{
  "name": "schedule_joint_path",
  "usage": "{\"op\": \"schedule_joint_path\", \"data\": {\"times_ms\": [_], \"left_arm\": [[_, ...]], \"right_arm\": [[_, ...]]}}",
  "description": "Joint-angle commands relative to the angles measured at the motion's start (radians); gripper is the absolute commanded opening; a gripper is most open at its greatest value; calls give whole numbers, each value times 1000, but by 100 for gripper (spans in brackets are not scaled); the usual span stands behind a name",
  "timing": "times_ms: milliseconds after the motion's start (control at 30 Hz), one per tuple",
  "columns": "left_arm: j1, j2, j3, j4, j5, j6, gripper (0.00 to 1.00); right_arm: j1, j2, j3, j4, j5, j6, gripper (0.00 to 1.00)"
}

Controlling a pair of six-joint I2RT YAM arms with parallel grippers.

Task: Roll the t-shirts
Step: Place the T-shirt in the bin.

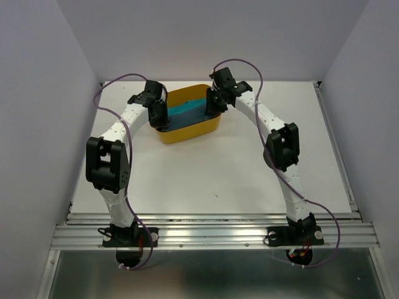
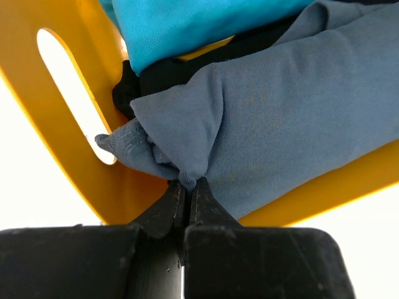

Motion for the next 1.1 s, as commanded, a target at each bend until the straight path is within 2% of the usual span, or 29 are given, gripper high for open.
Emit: {"op": "schedule_joint_path", "data": {"times_ms": [0,333,367,400,500,533,567,600,633,667,800,833,867,967,1067], "left_arm": [[5,21,32,-53,-1,37,0],[6,27,47,-58,-1,49,0],[5,26,52,-62,-1,49,0],[5,23,55,-62,-4,51,0],[5,15,64,-65,-13,53,0],[5,13,70,-68,-14,54,0],[5,9,70,-67,-17,54,1],[5,7,72,-68,-19,54,4],[5,7,75,-70,-18,54,9],[5,6,74,-70,-14,54,18],[5,1,72,-70,9,60,34],[5,1,72,-70,10,60,39],[5,0,70,-70,10,60,50],[5,-10,70,-68,10,62,67],[5,-19,86,-73,12,60,69]], "right_arm": [[0,12,49,-18,78,-47,1],[0,21,25,-16,78,-53,3],[0,14,23,-13,87,-53,7],[0,9,19,-13,108,-53,19],[0,-8,12,-10,118,-56,34],[0,-11,12,-8,118,-58,47],[0,-16,15,-8,115,-56,52],[0,-22,14,-8,115,-58,59],[0,-26,19,-8,112,-55,62],[0,-28,20,-7,110,-53,66],[0,-43,38,-8,106,-48,81],[0,-49,45,-7,104,-45,82],[0,-52,48,-7,104,-44,84],[0,-71,58,7,93,-35,85],[0,-91,55,41,92,-25,86]]}}
